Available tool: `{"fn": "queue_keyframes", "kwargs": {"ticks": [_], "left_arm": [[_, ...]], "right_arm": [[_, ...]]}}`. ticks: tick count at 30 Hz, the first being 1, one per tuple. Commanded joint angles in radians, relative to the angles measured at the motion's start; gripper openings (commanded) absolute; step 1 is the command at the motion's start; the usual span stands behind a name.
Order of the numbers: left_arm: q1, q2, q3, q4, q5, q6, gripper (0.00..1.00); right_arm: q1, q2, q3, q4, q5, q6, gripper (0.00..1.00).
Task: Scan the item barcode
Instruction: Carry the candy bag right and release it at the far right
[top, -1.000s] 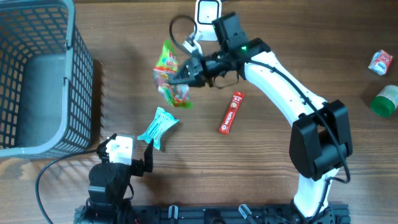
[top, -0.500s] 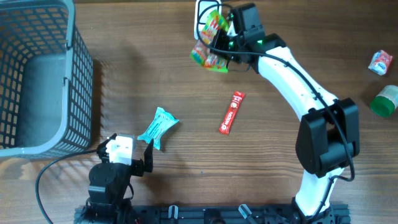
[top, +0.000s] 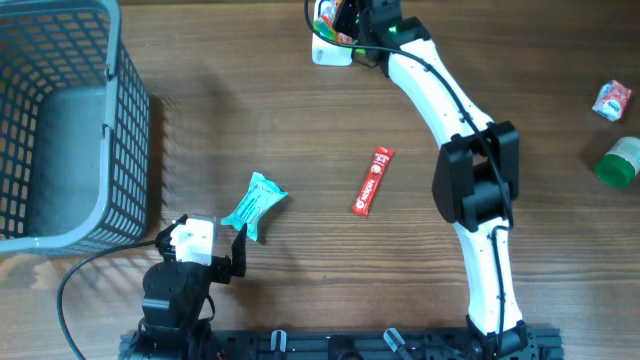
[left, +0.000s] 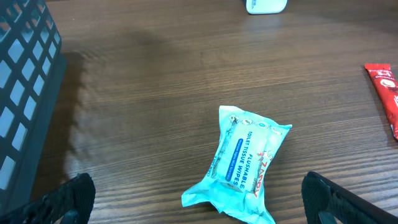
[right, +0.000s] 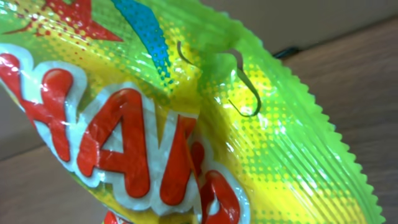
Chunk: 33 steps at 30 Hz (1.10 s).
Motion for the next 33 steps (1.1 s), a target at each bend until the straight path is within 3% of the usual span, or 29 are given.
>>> {"fn": "queue_keyframes", "kwargs": {"ticks": [1,11,18,22,25,27,30,31,32,33], "left_arm": [[-0.006,-0.004,-0.006,0.002,-0.002,0.014,1.00],[-0.006,-0.004,-0.006,0.002,-0.002,0.014,1.00],[-0.006,-0.004,-0.006,0.002,-0.002,0.014,1.00],[-0.006,-0.004,-0.006,0.002,-0.003,0.014,1.00],[-0.006,-0.004,-0.006,0.002,-0.002,0.014,1.00],[-0.006,-0.004,-0.006,0.002,-0.002,0.014,1.00],[-0.006,-0.004,-0.006,0.002,-0.002,0.014,1.00],[-0.006,-0.004,-0.006,0.002,-0.002,0.014,1.00],[-0.006,-0.004,-0.006,0.002,-0.002,0.014,1.00],[-0.006,-0.004,-0.006,0.002,-0.002,0.014,1.00]], "right_arm": [[0.009,-0.002,0.060,0.026,0.134,-0.027,0.05],[0.029,0.006,0.068,0.013,0.179,-0.051,0.05],[-0.041,-0.052,0.249,-0.525,0.377,-0.002,0.04],[-0.206,-0.080,0.247,-0.838,0.508,0.010,0.05],[-0.366,-0.075,0.194,-0.951,0.549,0.029,0.05],[-0.478,-0.072,0.139,-0.932,0.545,0.028,0.05],[-0.634,-0.064,0.048,-0.807,0.529,-0.114,0.05],[-0.655,-0.064,0.033,-0.788,0.529,-0.133,0.08],[-0.669,-0.064,0.029,-0.784,0.519,-0.132,0.21],[-0.682,-0.064,0.029,-0.779,0.492,-0.132,0.64]]}}
